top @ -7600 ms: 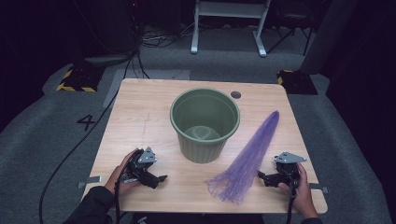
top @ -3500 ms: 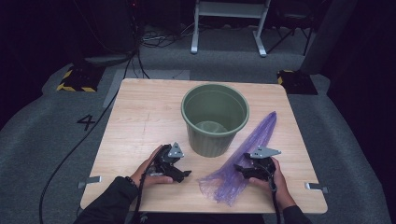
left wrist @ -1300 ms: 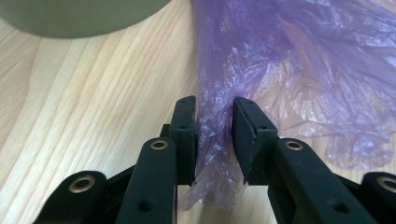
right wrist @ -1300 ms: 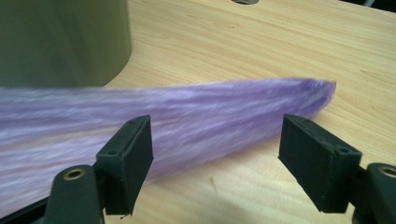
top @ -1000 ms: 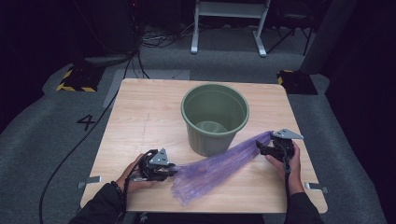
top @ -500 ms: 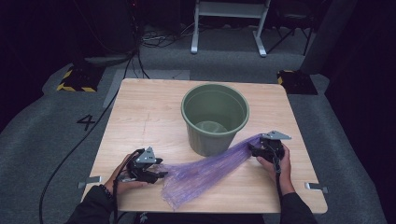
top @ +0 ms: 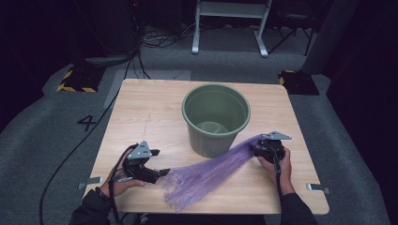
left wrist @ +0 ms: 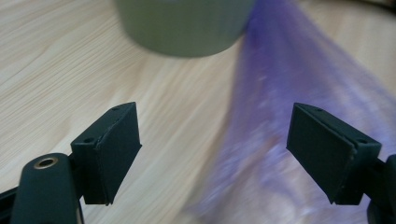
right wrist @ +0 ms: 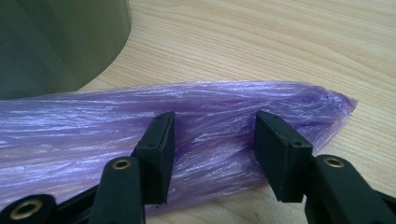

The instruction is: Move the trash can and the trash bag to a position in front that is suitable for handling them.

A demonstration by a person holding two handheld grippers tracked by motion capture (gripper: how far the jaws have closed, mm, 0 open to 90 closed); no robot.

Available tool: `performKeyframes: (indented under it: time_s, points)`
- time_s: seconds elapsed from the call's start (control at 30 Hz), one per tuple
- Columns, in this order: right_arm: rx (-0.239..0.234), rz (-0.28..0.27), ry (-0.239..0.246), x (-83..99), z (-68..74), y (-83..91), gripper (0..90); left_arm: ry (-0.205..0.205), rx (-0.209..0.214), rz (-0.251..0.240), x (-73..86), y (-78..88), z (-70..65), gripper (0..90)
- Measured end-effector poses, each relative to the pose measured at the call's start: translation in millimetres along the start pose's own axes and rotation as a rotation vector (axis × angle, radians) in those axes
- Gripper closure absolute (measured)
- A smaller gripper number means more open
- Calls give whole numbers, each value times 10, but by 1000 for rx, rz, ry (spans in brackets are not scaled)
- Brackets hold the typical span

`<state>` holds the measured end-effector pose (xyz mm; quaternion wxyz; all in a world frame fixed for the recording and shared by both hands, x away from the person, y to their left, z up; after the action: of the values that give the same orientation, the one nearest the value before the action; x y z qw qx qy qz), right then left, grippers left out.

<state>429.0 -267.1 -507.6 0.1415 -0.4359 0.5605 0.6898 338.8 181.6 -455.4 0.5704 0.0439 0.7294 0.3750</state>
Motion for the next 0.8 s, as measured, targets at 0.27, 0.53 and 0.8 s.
performKeyframes:
  time_s: [0.27, 0.53, 0.8]
  points:
    - [-4, -2, -4, 3, -2, -5, 464, -93, 58, 36, -174, -394, -284, 159]
    - [-25, -2, 3, 6, -4, -11, 410, -164, 79, 195, -115, -741, -358, 180]
    - [-16, -52, -31, 5, -52, 26, 263, -150, 43, 235, -6, -739, -191, 204]
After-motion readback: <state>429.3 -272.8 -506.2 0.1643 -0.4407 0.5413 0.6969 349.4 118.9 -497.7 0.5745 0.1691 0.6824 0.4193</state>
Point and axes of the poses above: each handheld gripper's, and its own axes: y roughly backward along the jaws, x roughly out of its underside, z roughly to its left, the point moved 1 cm from there along -y, roughly forward along the jaws
